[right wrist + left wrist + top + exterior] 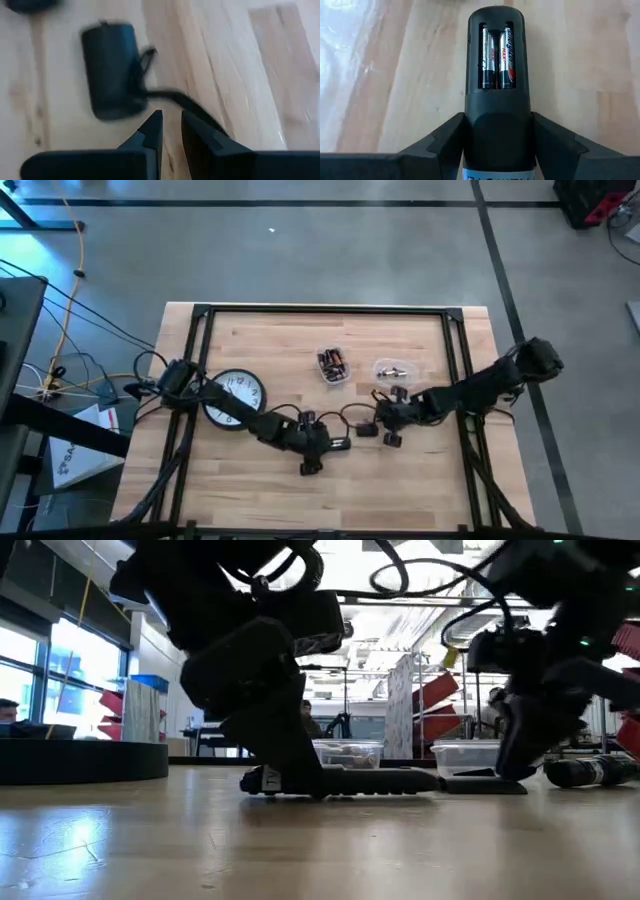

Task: Insert battery
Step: Close the battery cover of the black remote

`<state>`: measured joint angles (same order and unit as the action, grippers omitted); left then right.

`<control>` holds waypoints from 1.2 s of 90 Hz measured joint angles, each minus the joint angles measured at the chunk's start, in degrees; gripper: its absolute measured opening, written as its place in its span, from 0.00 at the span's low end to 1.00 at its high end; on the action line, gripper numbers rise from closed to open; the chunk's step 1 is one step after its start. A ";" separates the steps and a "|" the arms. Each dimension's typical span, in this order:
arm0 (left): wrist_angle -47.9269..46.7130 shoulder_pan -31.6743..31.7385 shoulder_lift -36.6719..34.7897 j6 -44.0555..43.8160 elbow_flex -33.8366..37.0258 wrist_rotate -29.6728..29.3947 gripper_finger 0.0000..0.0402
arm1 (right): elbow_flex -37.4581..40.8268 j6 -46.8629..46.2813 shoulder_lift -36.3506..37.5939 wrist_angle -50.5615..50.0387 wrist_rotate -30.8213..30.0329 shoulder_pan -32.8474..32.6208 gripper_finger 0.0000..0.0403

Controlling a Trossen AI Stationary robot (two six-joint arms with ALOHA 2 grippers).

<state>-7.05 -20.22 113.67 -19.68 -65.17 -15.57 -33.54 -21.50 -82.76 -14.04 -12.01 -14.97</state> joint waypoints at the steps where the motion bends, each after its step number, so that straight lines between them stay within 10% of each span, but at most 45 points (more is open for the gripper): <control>1: -0.01 0.06 0.00 0.16 0.00 0.01 0.46 | 0.00 0.45 0.00 0.32 0.31 0.29 0.10; 40: -0.55 1.06 0.00 0.39 0.00 0.00 0.46 | -0.10 3.57 -0.20 0.07 8.76 3.60 0.10; 108: 0.02 0.91 0.00 0.75 0.00 1.02 0.46 | -7.38 0.10 -0.30 -4.44 -11.73 2.51 0.11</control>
<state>-7.03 -19.31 113.67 -18.93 -65.17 -14.55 -40.92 -21.40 -83.06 -18.49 -23.74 -12.46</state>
